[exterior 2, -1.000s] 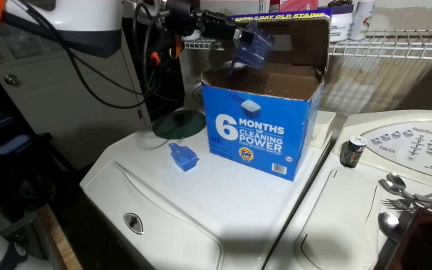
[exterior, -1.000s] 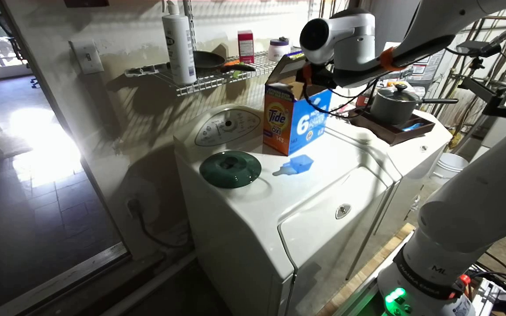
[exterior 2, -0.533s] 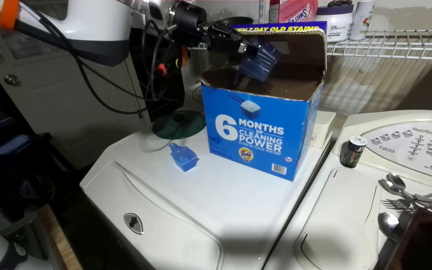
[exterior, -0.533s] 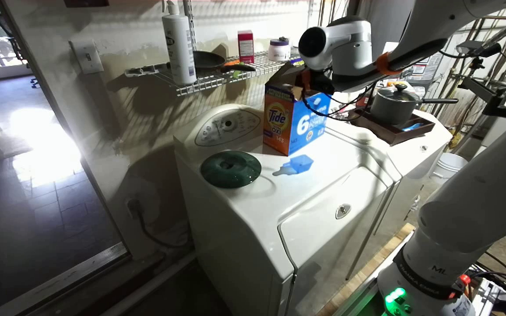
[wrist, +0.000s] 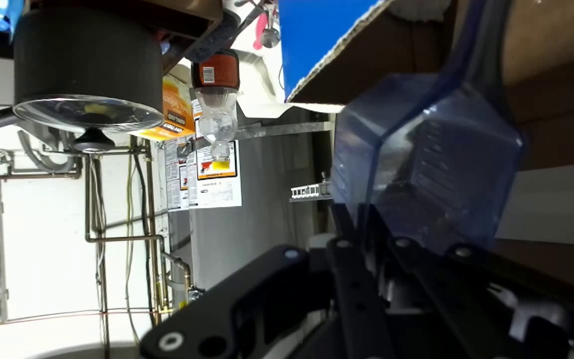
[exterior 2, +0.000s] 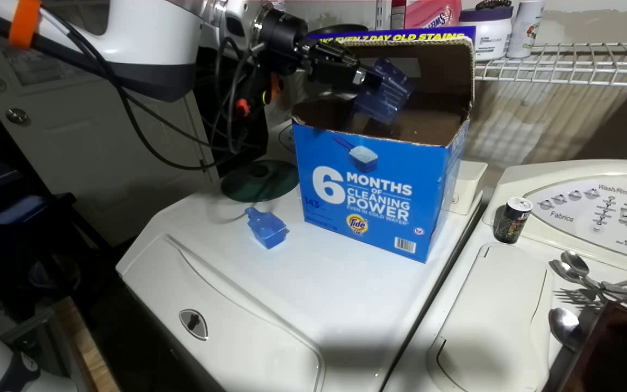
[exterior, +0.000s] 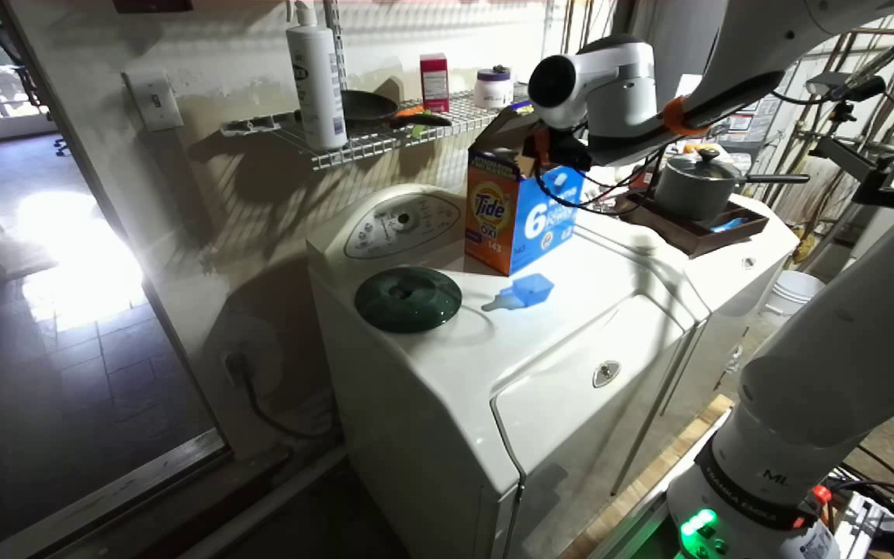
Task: Pick up the blue scoop from the shelf and place it in the washing powder box on top of the washing machine
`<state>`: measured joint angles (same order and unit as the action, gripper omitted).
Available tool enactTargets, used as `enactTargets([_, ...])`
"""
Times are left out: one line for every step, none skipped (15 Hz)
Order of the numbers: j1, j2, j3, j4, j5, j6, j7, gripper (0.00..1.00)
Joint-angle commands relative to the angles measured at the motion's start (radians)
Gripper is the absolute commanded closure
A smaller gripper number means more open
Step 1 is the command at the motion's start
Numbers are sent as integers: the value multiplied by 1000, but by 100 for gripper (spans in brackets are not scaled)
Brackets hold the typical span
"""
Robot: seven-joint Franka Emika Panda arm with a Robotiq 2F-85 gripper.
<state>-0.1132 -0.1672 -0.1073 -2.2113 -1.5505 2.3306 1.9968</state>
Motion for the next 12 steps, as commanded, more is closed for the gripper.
enactTargets([4, 26, -13, 32, -30, 40, 29, 59])
enactTargets([4, 26, -12, 33, -24, 43, 29, 53])
enactTargets([7, 24, -12, 33, -8, 48, 22, 45])
enactTargets([9, 22, -10, 33, 9, 46, 15, 38])
enactTargets([11, 17, -9, 31, 27, 45, 6, 31])
enactTargets([12, 13, -6, 30, 23, 38, 1, 24])
enactTargets([13, 12, -5, 31, 25, 39, 0, 18])
enactTargets([15, 11, -5, 31, 24, 36, -3, 10])
enactTargets([15, 12, -6, 32, 26, 40, -5, 4])
enactTargets([15, 13, -7, 33, 25, 44, -1, 0])
enactTargets([16, 14, -8, 32, 26, 44, -2, 0])
enactTargets([16, 15, -8, 32, 28, 44, -2, 0])
